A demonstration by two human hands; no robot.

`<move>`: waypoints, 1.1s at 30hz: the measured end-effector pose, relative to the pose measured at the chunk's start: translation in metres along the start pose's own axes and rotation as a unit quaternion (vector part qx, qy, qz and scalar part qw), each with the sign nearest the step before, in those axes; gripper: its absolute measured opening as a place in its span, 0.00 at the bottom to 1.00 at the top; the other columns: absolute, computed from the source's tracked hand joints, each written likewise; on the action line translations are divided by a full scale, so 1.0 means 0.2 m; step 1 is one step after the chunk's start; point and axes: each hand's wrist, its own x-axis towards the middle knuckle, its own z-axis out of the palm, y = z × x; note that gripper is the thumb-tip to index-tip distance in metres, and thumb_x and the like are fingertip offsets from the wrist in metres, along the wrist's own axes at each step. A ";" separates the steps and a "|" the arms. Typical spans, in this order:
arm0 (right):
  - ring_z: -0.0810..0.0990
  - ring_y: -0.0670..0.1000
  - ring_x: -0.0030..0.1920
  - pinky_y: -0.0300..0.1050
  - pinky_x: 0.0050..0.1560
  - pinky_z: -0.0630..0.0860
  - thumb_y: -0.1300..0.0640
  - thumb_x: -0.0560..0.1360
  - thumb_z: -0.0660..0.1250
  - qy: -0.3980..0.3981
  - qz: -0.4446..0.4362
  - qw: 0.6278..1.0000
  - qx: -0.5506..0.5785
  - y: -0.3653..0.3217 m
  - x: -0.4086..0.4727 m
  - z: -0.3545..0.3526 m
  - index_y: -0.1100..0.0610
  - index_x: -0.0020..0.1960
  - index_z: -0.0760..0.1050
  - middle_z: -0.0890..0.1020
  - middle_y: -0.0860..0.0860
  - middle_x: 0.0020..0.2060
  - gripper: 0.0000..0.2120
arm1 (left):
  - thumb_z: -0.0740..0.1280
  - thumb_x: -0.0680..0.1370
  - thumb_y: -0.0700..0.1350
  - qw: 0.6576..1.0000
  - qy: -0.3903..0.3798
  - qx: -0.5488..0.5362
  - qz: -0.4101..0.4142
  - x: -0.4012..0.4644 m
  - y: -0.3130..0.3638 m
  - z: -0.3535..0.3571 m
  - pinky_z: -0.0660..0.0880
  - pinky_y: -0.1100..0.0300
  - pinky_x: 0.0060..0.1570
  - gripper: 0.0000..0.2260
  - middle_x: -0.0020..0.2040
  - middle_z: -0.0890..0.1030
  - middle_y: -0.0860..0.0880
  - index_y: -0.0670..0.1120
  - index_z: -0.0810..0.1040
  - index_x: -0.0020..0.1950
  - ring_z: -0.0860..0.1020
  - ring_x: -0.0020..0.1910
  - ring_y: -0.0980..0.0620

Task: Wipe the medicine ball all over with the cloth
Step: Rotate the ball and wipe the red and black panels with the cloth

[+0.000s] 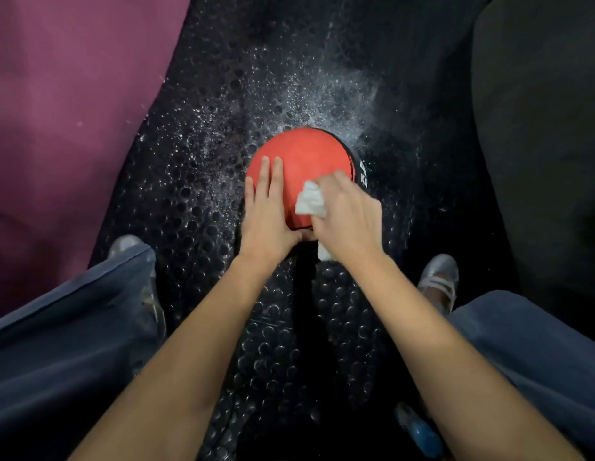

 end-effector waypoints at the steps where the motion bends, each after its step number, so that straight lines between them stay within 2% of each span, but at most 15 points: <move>1: 0.79 0.60 0.44 0.47 0.36 0.69 0.61 0.70 0.66 -0.008 -0.011 1.000 -0.003 0.01 0.00 -0.01 0.60 0.52 0.76 0.78 0.56 0.47 0.11 | 0.82 0.61 0.53 1.000 0.000 0.004 0.005 -0.01 0.00 0.00 0.41 0.47 0.77 0.61 0.80 0.44 0.46 0.43 0.43 0.80 0.43 0.79 0.43; 3: 0.78 0.61 0.48 0.49 0.41 0.70 0.58 0.74 0.63 -0.006 0.043 0.999 0.000 0.07 0.10 -0.04 0.58 0.55 0.75 0.78 0.56 0.51 0.10 | 0.81 0.61 0.55 1.000 -0.005 0.006 0.004 -0.04 0.02 0.00 0.41 0.49 0.75 0.61 0.80 0.42 0.47 0.45 0.42 0.80 0.42 0.78 0.41; 5: 0.78 0.61 0.50 0.48 0.42 0.67 0.56 0.76 0.61 0.016 0.111 0.994 0.000 0.12 0.20 -0.07 0.58 0.53 0.74 0.78 0.56 0.51 0.08 | 0.80 0.62 0.55 1.000 -0.019 0.015 -0.005 -0.04 0.04 0.00 0.42 0.49 0.75 0.61 0.80 0.40 0.49 0.47 0.40 0.79 0.41 0.78 0.40; 6: 0.78 0.61 0.49 0.47 0.41 0.65 0.56 0.76 0.61 0.019 0.118 0.993 -0.005 0.12 0.21 -0.06 0.58 0.51 0.74 0.78 0.56 0.50 0.08 | 0.80 0.62 0.55 0.999 -0.023 0.022 -0.007 -0.04 0.05 0.00 0.42 0.48 0.75 0.61 0.80 0.40 0.49 0.47 0.40 0.79 0.41 0.78 0.40; 8: 0.78 0.60 0.47 0.46 0.39 0.64 0.58 0.75 0.62 0.011 0.066 0.998 -0.005 0.07 0.15 -0.04 0.59 0.50 0.74 0.78 0.56 0.50 0.06 | 0.80 0.61 0.56 0.999 -0.025 0.033 0.004 -0.03 0.03 0.01 0.43 0.47 0.76 0.62 0.80 0.41 0.48 0.46 0.40 0.79 0.41 0.78 0.41; 10: 0.78 0.60 0.46 0.46 0.38 0.65 0.59 0.73 0.65 -0.011 0.003 1.000 -0.006 0.04 0.08 -0.04 0.59 0.51 0.75 0.78 0.54 0.49 0.08 | 0.80 0.61 0.56 0.999 -0.035 0.038 0.012 -0.02 0.03 0.01 0.43 0.47 0.77 0.62 0.80 0.41 0.49 0.46 0.40 0.79 0.41 0.78 0.42; 11: 0.78 0.60 0.48 0.47 0.39 0.67 0.58 0.73 0.65 -0.013 0.003 1.000 -0.009 0.06 0.09 -0.06 0.58 0.52 0.75 0.78 0.54 0.49 0.08 | 0.80 0.61 0.56 0.998 -0.040 0.043 0.017 -0.02 0.03 0.01 0.43 0.48 0.76 0.62 0.80 0.41 0.50 0.46 0.40 0.79 0.41 0.78 0.42; 13: 0.78 0.61 0.51 0.48 0.44 0.70 0.57 0.74 0.64 -0.015 0.071 0.997 -0.007 0.13 0.18 -0.08 0.57 0.51 0.74 0.79 0.55 0.51 0.07 | 0.79 0.62 0.55 0.997 -0.044 0.057 0.029 -0.04 0.06 0.01 0.43 0.49 0.75 0.61 0.80 0.40 0.51 0.47 0.39 0.79 0.40 0.78 0.41; 15: 0.78 0.61 0.51 0.47 0.44 0.68 0.56 0.73 0.63 -0.030 0.146 0.989 0.008 0.18 0.26 -0.11 0.56 0.48 0.73 0.80 0.56 0.49 0.06 | 0.79 0.63 0.55 0.996 -0.047 0.066 0.032 -0.05 0.07 0.00 0.45 0.49 0.75 0.60 0.80 0.39 0.52 0.48 0.38 0.79 0.39 0.78 0.41; 18: 0.78 0.61 0.50 0.45 0.42 0.65 0.54 0.73 0.64 -0.050 0.162 0.985 0.039 0.17 0.26 -0.09 0.58 0.48 0.74 0.80 0.57 0.49 0.08 | 0.79 0.63 0.57 0.995 -0.065 0.070 0.032 -0.04 0.05 -0.02 0.46 0.47 0.75 0.61 0.80 0.38 0.51 0.47 0.38 0.79 0.40 0.78 0.41; 22: 0.79 0.61 0.48 0.47 0.42 0.70 0.54 0.73 0.64 -0.049 0.174 0.980 0.086 0.12 0.23 -0.08 0.57 0.46 0.73 0.81 0.56 0.46 0.06 | 0.73 0.67 0.65 0.996 -0.083 0.013 -0.024 0.02 0.09 -0.06 0.46 0.45 0.75 0.57 0.80 0.38 0.49 0.45 0.39 0.79 0.41 0.78 0.40; 25: 0.79 0.61 0.47 0.47 0.43 0.70 0.55 0.73 0.64 -0.042 0.181 0.979 0.085 0.09 0.17 -0.08 0.57 0.47 0.74 0.80 0.55 0.46 0.06 | 0.78 0.64 0.58 0.995 -0.083 -0.018 -0.057 0.04 0.11 -0.08 0.45 0.44 0.75 0.58 0.80 0.41 0.47 0.46 0.41 0.80 0.43 0.78 0.37; 30: 0.78 0.60 0.48 0.46 0.40 0.64 0.56 0.74 0.64 -0.058 0.103 0.993 0.010 0.10 0.06 -0.08 0.57 0.47 0.72 0.78 0.54 0.49 0.05 | 0.82 0.60 0.52 0.996 -0.071 -0.041 -0.017 -0.02 0.07 -0.09 0.46 0.45 0.76 0.59 0.80 0.46 0.53 0.51 0.47 0.80 0.44 0.78 0.42; 33: 0.78 0.60 0.48 0.46 0.41 0.65 0.56 0.74 0.63 -0.019 0.166 0.985 0.041 0.11 0.11 -0.09 0.56 0.44 0.72 0.79 0.54 0.48 0.04 | 0.82 0.60 0.52 0.997 -0.076 -0.031 -0.009 -0.03 0.08 -0.08 0.46 0.46 0.75 0.59 0.80 0.46 0.53 0.52 0.47 0.80 0.44 0.78 0.42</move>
